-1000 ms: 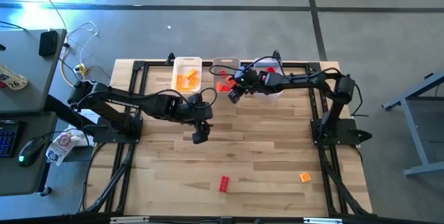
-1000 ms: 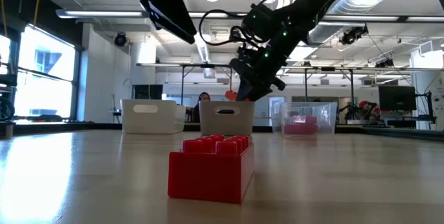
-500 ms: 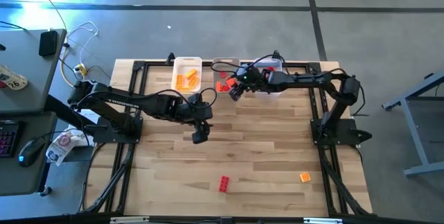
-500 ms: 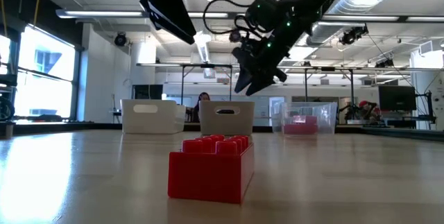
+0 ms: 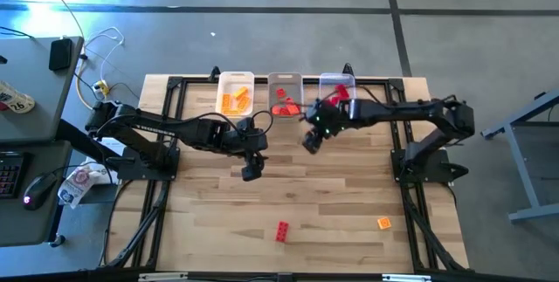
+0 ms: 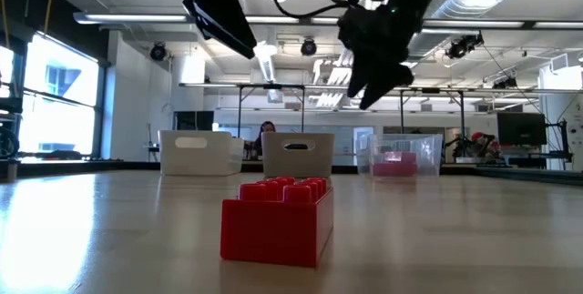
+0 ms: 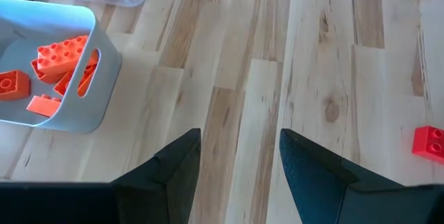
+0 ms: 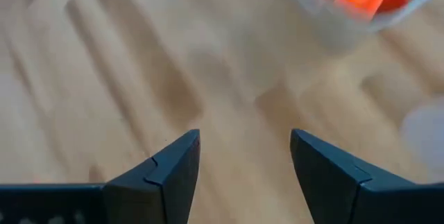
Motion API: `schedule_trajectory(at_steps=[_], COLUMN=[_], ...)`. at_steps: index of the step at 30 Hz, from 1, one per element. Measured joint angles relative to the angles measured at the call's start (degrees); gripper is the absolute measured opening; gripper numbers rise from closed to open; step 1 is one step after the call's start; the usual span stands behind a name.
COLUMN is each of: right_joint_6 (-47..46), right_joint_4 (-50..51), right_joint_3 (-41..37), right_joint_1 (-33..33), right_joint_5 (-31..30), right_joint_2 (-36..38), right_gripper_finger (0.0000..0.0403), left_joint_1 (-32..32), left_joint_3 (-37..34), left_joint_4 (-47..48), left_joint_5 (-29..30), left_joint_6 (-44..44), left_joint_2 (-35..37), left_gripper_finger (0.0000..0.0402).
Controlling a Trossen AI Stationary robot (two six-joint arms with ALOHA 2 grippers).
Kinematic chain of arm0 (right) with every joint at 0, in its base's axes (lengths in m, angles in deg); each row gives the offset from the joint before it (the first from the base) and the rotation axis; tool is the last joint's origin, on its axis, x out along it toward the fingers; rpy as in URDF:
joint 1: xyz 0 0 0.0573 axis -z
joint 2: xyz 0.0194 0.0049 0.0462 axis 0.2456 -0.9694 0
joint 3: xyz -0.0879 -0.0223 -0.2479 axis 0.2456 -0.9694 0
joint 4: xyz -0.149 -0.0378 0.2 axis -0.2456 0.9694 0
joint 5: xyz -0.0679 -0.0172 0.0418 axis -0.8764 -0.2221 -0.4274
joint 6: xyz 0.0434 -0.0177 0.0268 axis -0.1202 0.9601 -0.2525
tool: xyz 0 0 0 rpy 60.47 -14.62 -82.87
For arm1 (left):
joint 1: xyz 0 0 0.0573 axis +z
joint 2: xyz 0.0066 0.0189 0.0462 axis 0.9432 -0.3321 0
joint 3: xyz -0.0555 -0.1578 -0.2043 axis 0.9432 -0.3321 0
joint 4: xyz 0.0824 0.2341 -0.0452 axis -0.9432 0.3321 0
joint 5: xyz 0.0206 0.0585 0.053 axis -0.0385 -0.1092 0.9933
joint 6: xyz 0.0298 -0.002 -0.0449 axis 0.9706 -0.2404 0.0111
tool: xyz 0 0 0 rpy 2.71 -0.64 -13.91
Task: Sort & place blocks by color
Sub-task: Put the yellow game piece into the white bin
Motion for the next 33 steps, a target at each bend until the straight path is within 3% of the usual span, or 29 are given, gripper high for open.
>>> schedule_trajectory(at_steps=[13, 33], right_joint_6=[-8.6, -18.2], right_joint_4=[17.2, 30.7], right_joint_3=[0.0, 0.0], right_joint_1=[-15.0, -36.7], right_joint_5=[0.6, -1.1], right_joint_2=[1.0, 1.0], right_gripper_finger=[0.0211, 0.0211], left_joint_1=[0.0, 0.0], left_joint_3=[0.0, 0.0], left_joint_4=[-0.3, -0.6], left_joint_5=[0.0, 0.0], left_joint_6=[-0.5, -3.8], left_joint_2=[0.0, 0.0], left_gripper_finger=[0.0184, 0.0184])
